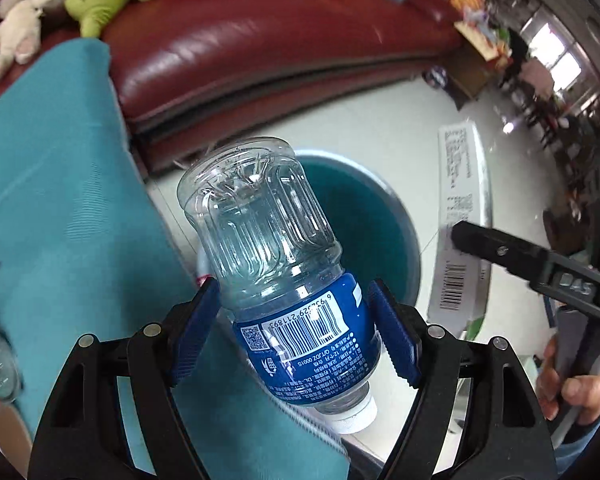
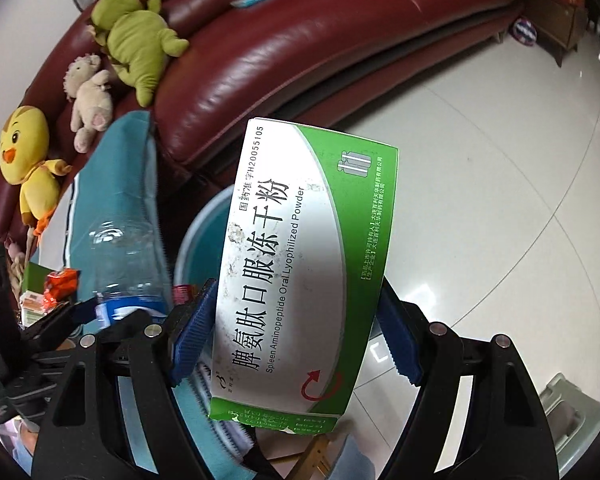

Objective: Collect trash
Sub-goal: 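Carry both items over the blue bin and open both tools to drop them, then grasp the green-white box with the right tool while the left tool grasps the white jar, then carry the box and jar over the bin and release both, then grasp the pink paper cup with the right tool while the left tool grasps the red can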

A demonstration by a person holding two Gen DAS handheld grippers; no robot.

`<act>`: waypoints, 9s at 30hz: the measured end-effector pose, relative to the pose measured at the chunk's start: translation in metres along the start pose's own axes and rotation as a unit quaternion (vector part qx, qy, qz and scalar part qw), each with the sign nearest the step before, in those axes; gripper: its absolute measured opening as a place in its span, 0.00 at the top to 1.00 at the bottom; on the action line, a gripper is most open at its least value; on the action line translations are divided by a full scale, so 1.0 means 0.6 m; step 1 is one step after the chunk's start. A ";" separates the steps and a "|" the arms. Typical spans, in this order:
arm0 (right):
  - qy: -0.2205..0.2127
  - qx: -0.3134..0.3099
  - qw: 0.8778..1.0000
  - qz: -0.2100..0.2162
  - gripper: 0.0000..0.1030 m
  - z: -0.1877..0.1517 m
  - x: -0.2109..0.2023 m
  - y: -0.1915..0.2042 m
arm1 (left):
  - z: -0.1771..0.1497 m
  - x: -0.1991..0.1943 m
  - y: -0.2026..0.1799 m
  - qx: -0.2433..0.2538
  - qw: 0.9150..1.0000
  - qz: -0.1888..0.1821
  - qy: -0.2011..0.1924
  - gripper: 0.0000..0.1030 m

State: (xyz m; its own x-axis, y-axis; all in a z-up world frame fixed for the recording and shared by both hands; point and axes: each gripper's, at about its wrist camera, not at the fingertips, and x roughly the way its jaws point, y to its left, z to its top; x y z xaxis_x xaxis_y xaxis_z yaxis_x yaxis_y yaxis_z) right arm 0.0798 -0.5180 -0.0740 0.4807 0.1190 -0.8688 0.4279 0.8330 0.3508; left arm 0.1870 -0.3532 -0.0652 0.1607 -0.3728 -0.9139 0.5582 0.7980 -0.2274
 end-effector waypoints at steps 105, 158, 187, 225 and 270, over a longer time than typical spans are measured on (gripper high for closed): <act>0.163 -0.736 0.655 0.050 0.17 -0.188 0.216 0.922 | -0.286 -0.332 0.591 -0.115 0.978 0.092 -0.147 0.49; 0.002 -0.241 0.970 -0.028 0.45 -0.003 -0.079 0.201 | -0.091 -0.199 0.027 0.040 0.991 -0.029 -0.125 0.49; 0.087 -0.153 0.983 -0.042 0.32 0.014 0.058 0.092 | -0.091 -0.048 0.011 0.026 0.999 -0.016 -0.033 0.16; 0.099 -0.337 0.936 0.013 0.26 -0.188 -0.005 0.442 | -0.370 -0.351 0.300 -0.111 0.978 0.103 -0.141 0.10; 0.164 -0.405 0.899 0.033 0.35 -0.258 0.073 0.638 | -0.405 -0.342 0.448 -0.075 0.985 0.086 -0.127 0.10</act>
State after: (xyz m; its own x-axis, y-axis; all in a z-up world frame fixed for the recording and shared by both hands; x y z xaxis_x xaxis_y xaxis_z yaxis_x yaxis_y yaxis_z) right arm 0.1462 -0.1105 -0.0320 0.1755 0.2254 -0.9583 -0.3561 0.9221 0.1516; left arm 0.1064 0.0526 -0.0206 0.4516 -0.3178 -0.8337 0.3823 0.9132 -0.1410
